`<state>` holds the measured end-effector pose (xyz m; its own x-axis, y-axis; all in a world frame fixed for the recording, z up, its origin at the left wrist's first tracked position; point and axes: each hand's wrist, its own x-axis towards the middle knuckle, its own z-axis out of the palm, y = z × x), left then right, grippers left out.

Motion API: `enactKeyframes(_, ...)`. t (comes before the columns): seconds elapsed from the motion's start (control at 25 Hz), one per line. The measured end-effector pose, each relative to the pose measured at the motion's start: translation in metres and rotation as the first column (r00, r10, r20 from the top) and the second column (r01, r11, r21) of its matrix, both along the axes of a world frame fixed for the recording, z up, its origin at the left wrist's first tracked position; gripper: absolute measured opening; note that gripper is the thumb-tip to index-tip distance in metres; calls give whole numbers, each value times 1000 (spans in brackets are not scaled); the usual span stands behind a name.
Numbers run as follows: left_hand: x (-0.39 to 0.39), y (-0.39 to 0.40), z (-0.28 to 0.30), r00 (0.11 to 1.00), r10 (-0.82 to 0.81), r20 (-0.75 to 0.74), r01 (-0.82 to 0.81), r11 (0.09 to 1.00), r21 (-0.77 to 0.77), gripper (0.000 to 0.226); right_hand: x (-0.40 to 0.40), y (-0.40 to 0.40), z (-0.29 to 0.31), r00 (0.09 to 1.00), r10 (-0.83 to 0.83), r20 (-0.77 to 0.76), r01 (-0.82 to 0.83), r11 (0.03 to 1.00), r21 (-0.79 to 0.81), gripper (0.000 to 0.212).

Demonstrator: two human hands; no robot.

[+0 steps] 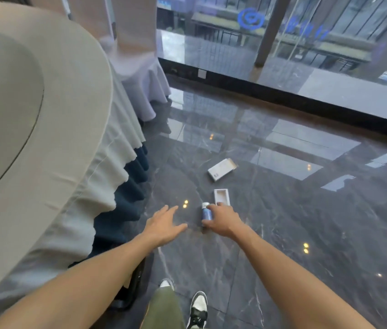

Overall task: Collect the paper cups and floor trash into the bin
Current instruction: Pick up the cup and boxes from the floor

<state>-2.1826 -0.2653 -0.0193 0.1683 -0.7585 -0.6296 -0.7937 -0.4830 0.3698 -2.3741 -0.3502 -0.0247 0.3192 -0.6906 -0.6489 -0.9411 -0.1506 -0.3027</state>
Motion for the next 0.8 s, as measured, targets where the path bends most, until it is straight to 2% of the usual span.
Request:
enactKeyframes(0.2,-19,-72,-1,992,-123,3,123,992,3,88,-31,-72,13,996,-93,-6,92,991,-93,68)
enactKeyframes(0.4,-23,-163,-25,975,-203,-86,201,979,-30,88,-49,-137,-1,983,-185,7,183,967,-178,73)
enactKeyframes(0.52,-28,-202,-40,974,-227,-15,226,972,-56,96,-57,-169,-21,975,-220,-22,211,954,-212,75)
enactKeyframes(0.64,-25,-236,-60,965,-250,76,253,967,-40,99,-61,-200,-50,965,-260,-21,254,955,-155,78)
enactKeyframes(0.8,-25,-282,-112,968,-239,70,240,971,2,97,-71,-234,-105,952,-305,7,305,949,-80,79)
